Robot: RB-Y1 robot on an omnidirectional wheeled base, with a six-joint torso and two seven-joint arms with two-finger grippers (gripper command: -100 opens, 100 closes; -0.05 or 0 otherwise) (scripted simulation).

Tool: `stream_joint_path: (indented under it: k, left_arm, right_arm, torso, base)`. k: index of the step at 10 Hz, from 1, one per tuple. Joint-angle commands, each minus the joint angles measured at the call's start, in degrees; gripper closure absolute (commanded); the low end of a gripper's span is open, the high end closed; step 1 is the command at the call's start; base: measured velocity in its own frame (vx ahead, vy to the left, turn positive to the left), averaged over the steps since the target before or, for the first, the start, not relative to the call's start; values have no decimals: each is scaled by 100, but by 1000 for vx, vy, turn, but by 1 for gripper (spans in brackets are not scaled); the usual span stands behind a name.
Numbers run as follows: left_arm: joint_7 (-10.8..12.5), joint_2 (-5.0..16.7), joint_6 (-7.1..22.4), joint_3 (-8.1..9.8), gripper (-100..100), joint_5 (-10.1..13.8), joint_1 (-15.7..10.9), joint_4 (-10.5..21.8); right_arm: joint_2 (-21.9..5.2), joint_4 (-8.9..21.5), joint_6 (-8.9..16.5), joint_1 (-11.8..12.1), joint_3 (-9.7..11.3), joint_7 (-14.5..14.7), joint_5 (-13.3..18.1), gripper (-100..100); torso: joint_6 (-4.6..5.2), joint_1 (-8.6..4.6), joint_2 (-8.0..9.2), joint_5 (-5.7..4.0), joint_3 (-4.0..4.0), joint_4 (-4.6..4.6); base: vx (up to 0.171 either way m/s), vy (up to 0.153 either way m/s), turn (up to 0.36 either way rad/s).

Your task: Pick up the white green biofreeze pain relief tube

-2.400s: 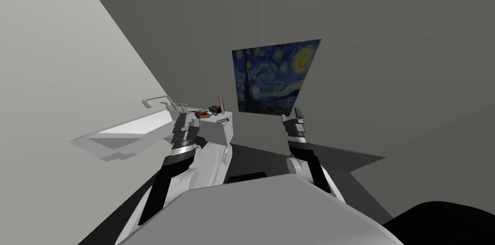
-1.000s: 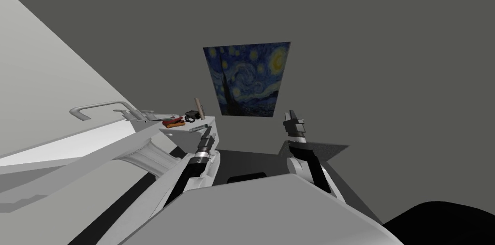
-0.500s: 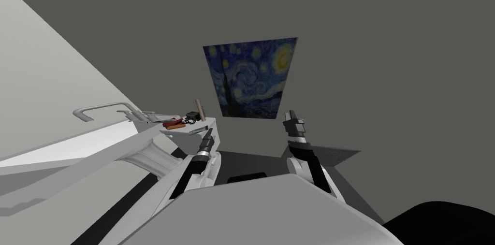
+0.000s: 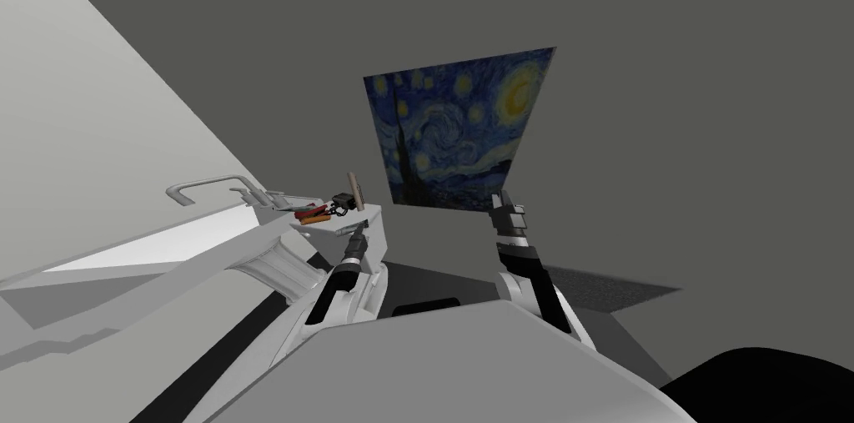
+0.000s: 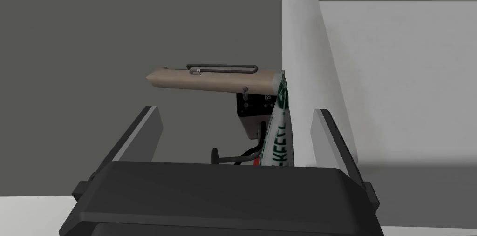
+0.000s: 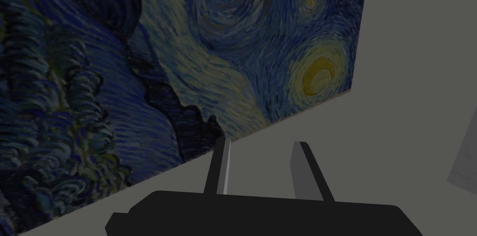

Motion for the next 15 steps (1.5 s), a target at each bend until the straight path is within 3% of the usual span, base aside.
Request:
stream_joint_path:
  k: [1,4,5,6,7,8,15]
  left_arm:
    - [33,-175,123,154,-100,-29,-167,126]
    - [49,-554,173,271,-100,-58,-266,252]
    - [50,-632,187,284,-100,-62,-263,282]
    - [51,-570,175,279,-100,-57,-280,282]
    - [51,-579,176,282,0,-58,-284,291]
    - [211,-291,105,337,-100,91,-163,272]
    - [769,724,-143,530,-100,610,262,209]
  right_arm:
    - [0,0,0,0,0,0,0,0]
    - [1,0,0,-1,1,0,0,0]
    - [1,0,0,-2,1,0,0,0]
    - [1,0,0,-2,1,0,0,0]
    - [1,0,0,-2,2,0,0,0]
    - [1,0,0,-2,2,0,0,0]
    - [2,0,0,-2,2,0,0,0]
  torso:
    - [0,0,0,0,0,0]
    - [2,-18,23,-3,13,5]
    - [2,-25,34,-5,19,7]
    - [3,-32,41,-6,23,9]
    - [3,-37,46,-8,26,10]
    - [3,-40,49,-8,28,11]
    - [17,-41,-30,-28,-5,22]
  base:
    - [104,103,121]
    - [55,60,55]
    - [15,24,17]
    - [6,8,1]
    - [0,0,0]
    - [47,-49,-7]
    - [76,-83,2]
